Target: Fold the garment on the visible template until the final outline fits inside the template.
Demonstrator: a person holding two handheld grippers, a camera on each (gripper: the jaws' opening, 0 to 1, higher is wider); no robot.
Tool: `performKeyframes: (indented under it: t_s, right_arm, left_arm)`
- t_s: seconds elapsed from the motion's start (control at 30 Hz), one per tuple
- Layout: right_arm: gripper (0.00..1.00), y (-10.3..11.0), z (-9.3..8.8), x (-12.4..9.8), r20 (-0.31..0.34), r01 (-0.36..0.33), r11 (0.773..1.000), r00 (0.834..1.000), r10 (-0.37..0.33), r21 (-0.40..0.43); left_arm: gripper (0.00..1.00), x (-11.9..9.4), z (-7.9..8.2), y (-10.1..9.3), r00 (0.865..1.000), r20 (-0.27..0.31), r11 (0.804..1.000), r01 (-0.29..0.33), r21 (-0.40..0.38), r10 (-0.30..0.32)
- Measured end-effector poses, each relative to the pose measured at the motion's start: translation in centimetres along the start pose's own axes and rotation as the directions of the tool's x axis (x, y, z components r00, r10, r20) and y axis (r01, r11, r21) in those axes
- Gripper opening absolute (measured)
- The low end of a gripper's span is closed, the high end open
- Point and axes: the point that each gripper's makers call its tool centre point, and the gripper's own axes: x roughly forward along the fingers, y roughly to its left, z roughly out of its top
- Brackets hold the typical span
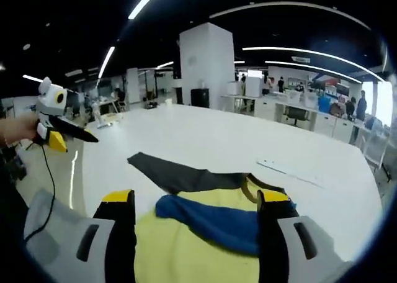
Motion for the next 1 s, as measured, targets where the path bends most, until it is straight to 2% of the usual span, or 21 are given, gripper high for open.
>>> performKeyframes:
  t_s: [0.3, 0.8, 0.9, 1.0]
  right_arm:
    - [0.99, -2.4, -1.3, -5.6, -0.014, 0.063, 0.998, 0.998, -0.063, 0.004]
    - [1.00, -6.3, -3.1, -13.8, -0.033, 0.197, 0.979, 0.980, -0.195, 0.048]
    - [1.00, -6.9, -3.8, -15.0, -0.039, 0.223, 0.973, 0.975, -0.221, 0.059]
    - [1.00, -7.4, -4.5, -15.9, -0.052, 0.241, 0.968, 0.970, -0.238, 0.066]
  left_arm:
    - [0.80, -0.3, 0.7, 0.2, 1.000, 0.010, 1.000, -0.025, 0.006, 0.025]
    - [0.81, -1.9, 1.3, 2.8, 0.995, 0.021, 0.995, -0.100, 0.006, 0.100]
    - [0.81, -2.0, 1.2, 3.3, 0.994, 0.022, 0.994, -0.107, 0.004, 0.107]
    - [0.81, -2.1, 1.1, 2.9, 0.994, 0.023, 0.994, -0.110, 0.004, 0.110]
